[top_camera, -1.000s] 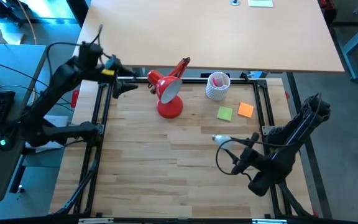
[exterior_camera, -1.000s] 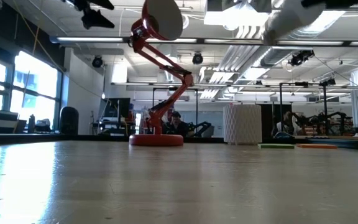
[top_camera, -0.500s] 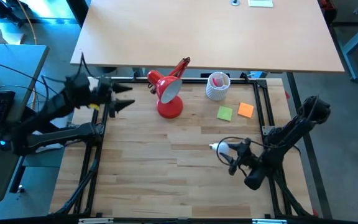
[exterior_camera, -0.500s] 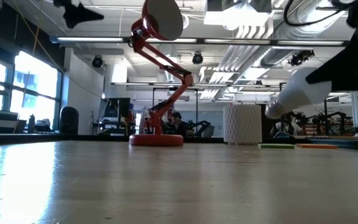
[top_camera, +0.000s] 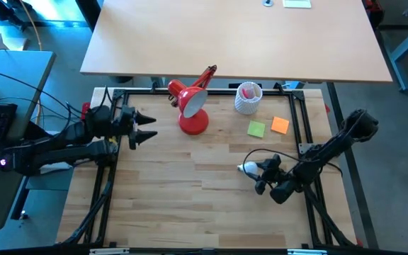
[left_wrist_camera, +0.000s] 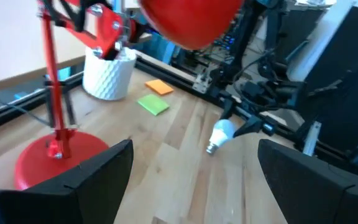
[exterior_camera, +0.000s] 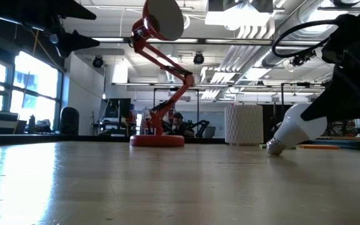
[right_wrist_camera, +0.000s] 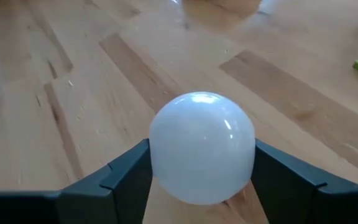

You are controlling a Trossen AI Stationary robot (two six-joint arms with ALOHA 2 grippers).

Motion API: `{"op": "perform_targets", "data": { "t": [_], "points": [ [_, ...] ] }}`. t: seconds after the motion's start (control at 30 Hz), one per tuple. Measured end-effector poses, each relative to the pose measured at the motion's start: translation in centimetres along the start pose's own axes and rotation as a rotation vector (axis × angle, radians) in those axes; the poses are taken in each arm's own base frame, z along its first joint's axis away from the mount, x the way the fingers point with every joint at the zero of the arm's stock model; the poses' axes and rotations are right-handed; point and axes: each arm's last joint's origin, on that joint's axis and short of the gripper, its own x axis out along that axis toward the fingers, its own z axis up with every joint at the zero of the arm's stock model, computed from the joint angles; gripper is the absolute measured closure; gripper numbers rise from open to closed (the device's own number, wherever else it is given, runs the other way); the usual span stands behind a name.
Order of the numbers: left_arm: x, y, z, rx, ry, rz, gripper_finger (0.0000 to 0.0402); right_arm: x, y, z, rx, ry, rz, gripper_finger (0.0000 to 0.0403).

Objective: Screw lightbulb
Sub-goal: Remove the white lightbulb from the red lamp

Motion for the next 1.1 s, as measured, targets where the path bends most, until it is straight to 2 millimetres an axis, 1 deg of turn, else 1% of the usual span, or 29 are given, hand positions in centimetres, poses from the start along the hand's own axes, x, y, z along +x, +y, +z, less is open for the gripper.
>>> {"op": "perform_targets", "data": {
  "t": [0.2, 0.3, 0.4, 0.53, 0.67, 0.77, 0.9, 1.0, 1.1],
  "points": [
    [0.3, -0.5, -0.5, 0.003, 0.013, -0.035, 0.0064, 0.4, -0.5, -0.2, -0.038, 0.114, -0.007, 0.0125],
    [0.3, -0.8, -0.6, 0.009, 0.012, -0.032, 0.0064, 0.4, -0.6, -0.4, -0.063, 0.184, -0.007, 0.0121],
    [0.3, -1.0, -0.7, 0.015, 0.012, -0.025, 0.0064, 0.1, -0.4, -0.2, -0.087, 0.254, -0.006, 0.0120],
    [0.5, -1.4, -0.9, 0.027, 0.019, -0.018, 0.0064, -0.5, 0.2, 0.6, -0.210, 0.328, -0.025, 0.0121],
    [1.0, -1.7, -1.3, 0.038, 0.041, 0.006, 0.0064, -1.5, 1.1, 2.1, -0.345, 0.353, -0.060, 0.0121],
    [1.5, -2.1, -1.7, 0.052, 0.069, 0.024, 0.0064, -2.1, 1.6, 3.0, -0.386, 0.362, -0.081, 0.0121],
    [2.6, -2.7, -2.6, 0.091, 0.126, 0.056, 0.0064, -2.1, 2.0, 3.2, -0.371, 0.342, -0.061, 0.0121],
    [3.6, -3.4, -3.5, 0.133, 0.185, 0.071, 0.0064, -1.4, 1.8, 2.4, -0.297, 0.283, -0.028, 0.0121],
    [4.8, -4.3, -4.4, 0.186, 0.215, 0.062, 0.0064, -0.6, 1.8, 1.7, -0.223, 0.232, 0.044, 0.0119]
  ]
}}
